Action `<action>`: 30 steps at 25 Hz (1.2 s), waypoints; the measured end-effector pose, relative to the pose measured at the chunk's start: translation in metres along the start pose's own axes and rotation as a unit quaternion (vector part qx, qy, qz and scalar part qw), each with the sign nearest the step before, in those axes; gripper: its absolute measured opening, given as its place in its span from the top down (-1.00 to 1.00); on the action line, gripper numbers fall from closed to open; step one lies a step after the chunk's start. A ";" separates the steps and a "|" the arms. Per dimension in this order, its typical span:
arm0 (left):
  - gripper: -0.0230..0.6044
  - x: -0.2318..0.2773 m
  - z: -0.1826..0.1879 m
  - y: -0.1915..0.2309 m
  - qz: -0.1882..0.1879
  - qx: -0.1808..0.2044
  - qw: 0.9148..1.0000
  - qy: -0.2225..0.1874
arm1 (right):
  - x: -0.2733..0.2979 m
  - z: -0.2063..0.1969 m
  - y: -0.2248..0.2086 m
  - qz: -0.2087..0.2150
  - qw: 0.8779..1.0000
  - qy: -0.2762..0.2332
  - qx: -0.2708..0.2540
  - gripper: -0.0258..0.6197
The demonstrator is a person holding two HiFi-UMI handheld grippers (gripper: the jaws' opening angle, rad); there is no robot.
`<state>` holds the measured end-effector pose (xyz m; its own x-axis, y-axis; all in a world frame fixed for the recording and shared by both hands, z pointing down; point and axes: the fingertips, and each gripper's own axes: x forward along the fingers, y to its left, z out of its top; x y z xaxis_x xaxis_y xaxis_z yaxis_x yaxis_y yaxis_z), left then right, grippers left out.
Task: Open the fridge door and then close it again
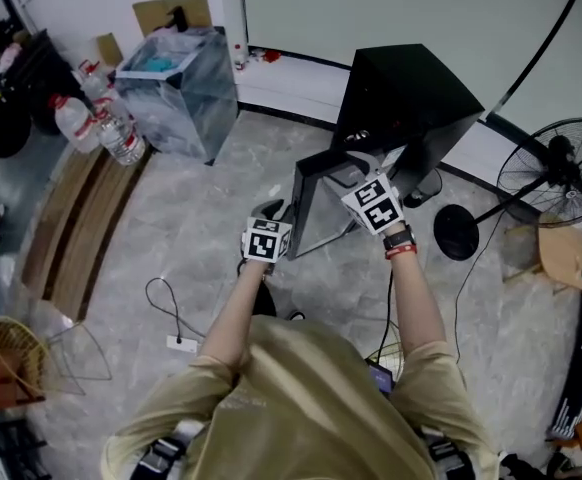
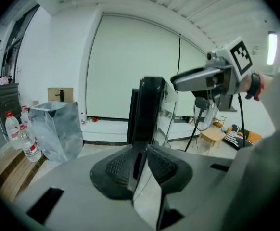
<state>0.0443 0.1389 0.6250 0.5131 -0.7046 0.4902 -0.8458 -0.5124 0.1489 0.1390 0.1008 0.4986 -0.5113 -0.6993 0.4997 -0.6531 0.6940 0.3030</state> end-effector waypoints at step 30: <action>0.80 -0.112 0.119 0.016 0.070 0.040 0.977 -0.198 | -0.061 0.034 0.015 -0.168 0.940 -0.191 0.229 0.76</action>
<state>-0.0094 0.1507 0.4707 0.4222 -0.8973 0.1288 -0.9060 -0.4223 0.0279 0.1410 0.1479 0.4453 -0.3396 -0.9367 0.0852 -0.9406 0.3379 -0.0340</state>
